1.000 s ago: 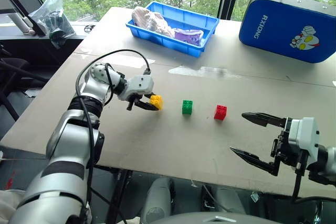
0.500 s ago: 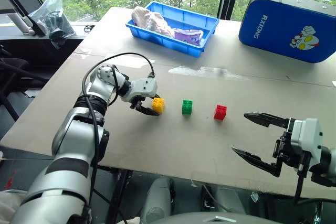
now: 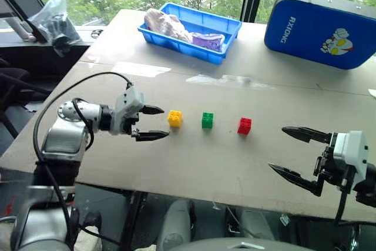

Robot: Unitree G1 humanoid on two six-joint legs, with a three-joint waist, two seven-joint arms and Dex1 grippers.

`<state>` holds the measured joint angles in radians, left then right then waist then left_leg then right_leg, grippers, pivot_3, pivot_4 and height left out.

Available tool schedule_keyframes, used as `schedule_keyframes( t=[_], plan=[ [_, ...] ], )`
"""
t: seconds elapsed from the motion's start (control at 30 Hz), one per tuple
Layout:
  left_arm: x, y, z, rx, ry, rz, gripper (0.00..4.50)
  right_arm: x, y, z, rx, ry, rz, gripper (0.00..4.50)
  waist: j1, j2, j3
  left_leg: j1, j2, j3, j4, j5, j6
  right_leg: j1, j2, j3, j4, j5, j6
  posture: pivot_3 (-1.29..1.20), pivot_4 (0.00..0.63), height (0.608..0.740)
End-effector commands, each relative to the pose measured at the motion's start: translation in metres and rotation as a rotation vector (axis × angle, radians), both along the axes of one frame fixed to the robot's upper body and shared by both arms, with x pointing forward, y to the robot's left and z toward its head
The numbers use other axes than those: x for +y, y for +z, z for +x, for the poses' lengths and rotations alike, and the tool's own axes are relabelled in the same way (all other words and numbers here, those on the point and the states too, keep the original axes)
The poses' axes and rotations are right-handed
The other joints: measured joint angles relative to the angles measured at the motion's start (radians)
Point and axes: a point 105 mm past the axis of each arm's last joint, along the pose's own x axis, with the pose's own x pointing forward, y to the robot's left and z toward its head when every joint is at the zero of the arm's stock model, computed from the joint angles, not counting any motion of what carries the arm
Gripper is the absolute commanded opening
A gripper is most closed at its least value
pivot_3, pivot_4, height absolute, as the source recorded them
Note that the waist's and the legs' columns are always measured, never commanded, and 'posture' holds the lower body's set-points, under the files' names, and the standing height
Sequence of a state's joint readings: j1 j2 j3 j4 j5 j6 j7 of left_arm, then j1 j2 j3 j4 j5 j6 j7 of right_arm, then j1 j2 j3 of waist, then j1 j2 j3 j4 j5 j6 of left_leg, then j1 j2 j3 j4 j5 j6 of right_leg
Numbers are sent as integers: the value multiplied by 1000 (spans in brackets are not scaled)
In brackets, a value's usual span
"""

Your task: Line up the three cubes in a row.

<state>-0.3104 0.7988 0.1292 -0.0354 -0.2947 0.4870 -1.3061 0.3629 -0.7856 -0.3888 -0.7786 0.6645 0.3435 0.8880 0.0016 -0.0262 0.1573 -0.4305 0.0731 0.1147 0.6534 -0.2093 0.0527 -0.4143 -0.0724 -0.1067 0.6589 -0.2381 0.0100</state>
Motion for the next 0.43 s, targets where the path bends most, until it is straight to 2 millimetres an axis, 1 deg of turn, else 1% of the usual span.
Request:
schedule_keyframes(
  t=[0.03, 0.13, 0.27, 0.37, 0.43],
  plan=[
    [3, 10, -20, -31, 163, -80, 4469, -19, -2, -1, 16, -49, -51, 4500, 5, 0, 0, 1, 0, 0, 0, 0, 0, 1, -1, 0, 0, 0, 0, 0, 150, 740],
    [6, 1, -43, 8, 259, -125, 4469, -34, -10, -6, 60, -91, -76, 4500, 14, 1, 0, 1, 0, 0, 0, 0, 0, 1, -1, 0, 0, 0, 0, 0, 150, 740],
    [19, -11, -70, 38, 389, -144, 4469, -56, -23, -17, 139, -148, -115, 4500, 15, 2, -1, 1, 0, -1, 0, -2, -3, 1, -1, -1, 0, 0, -1, 0, 150, 740],
    [25, -21, -83, 52, 437, -133, 4469, -66, -29, -21, 170, -165, -130, 4500, 14, 3, -2, 2, 0, -1, 0, -3, -5, 1, -1, -1, -1, 0, -1, 0, 150, 740],
    [25, -23, -86, 46, 451, -134, 4469, -70, -31, -21, 176, -174, -131, 4500, 14, 4, -3, 2, 0, -1, 0, -3, -5, 1, -2, -1, -1, 0, -1, 0, 150, 740]
  ],
)
